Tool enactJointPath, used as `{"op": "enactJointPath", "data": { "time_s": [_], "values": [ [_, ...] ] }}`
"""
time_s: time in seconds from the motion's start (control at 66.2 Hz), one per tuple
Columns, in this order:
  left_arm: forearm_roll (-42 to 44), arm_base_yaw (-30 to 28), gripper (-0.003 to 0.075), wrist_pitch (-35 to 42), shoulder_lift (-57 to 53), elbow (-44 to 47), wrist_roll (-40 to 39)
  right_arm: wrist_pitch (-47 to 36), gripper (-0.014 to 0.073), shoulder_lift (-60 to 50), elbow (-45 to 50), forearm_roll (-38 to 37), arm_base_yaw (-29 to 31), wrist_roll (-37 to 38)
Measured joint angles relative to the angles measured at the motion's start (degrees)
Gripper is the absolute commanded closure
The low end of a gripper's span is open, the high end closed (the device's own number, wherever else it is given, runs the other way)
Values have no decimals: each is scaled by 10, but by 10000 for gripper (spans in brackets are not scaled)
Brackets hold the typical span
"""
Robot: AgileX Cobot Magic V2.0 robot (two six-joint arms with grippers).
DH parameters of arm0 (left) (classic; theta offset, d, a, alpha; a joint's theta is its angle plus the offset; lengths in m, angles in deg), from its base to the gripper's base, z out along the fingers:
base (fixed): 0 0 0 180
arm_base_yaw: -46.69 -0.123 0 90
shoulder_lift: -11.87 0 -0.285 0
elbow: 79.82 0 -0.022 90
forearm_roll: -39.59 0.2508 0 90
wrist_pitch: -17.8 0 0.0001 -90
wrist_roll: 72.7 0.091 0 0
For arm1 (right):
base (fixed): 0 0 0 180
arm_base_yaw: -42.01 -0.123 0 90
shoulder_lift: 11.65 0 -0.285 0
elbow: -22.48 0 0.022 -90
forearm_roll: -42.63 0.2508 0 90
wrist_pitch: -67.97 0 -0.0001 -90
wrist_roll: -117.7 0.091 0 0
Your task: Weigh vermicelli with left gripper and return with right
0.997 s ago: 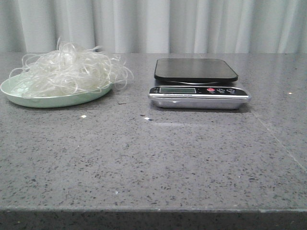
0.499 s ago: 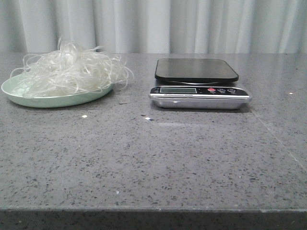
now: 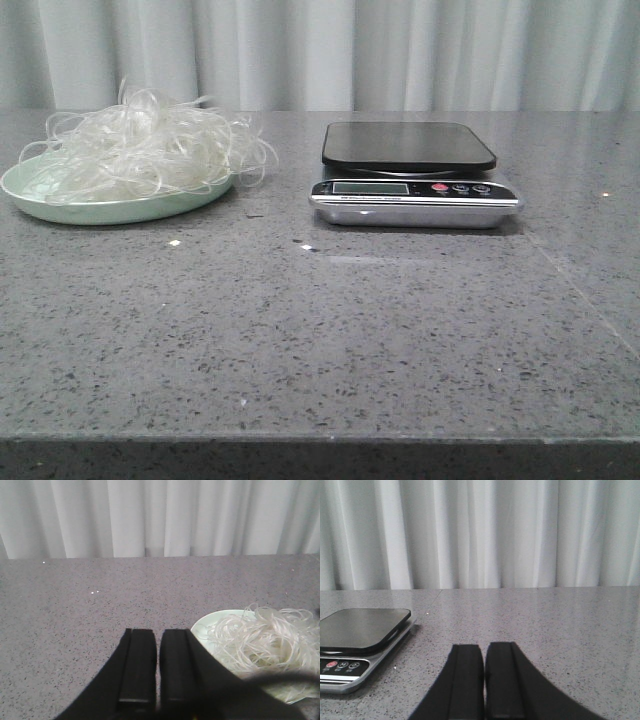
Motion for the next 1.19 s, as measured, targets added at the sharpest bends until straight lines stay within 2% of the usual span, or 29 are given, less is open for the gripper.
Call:
{"op": "enactJointPath", "data": {
  "time_s": [0.151,0.227,0.453,0.62,0.801,0.937,1.194],
  "values": [
    [0,0,232,0,6,0,0,0,405,0,0,0,0,0],
    [0,0,167,0,7,0,0,0,405,0,0,0,0,0],
    [-7,0,197,22,7,0,0,0,405,0,0,0,0,0],
    [-34,0,190,32,33,-17,0,0,405,0,0,0,0,0],
    [-48,4,88,-37,134,-111,17,0,405,0,0,0,0,0],
    [-56,46,74,-78,227,-190,42,0,405,0,0,0,0,0],
    [-57,158,74,-97,388,-290,50,0,405,0,0,0,0,0]
  ]
}}
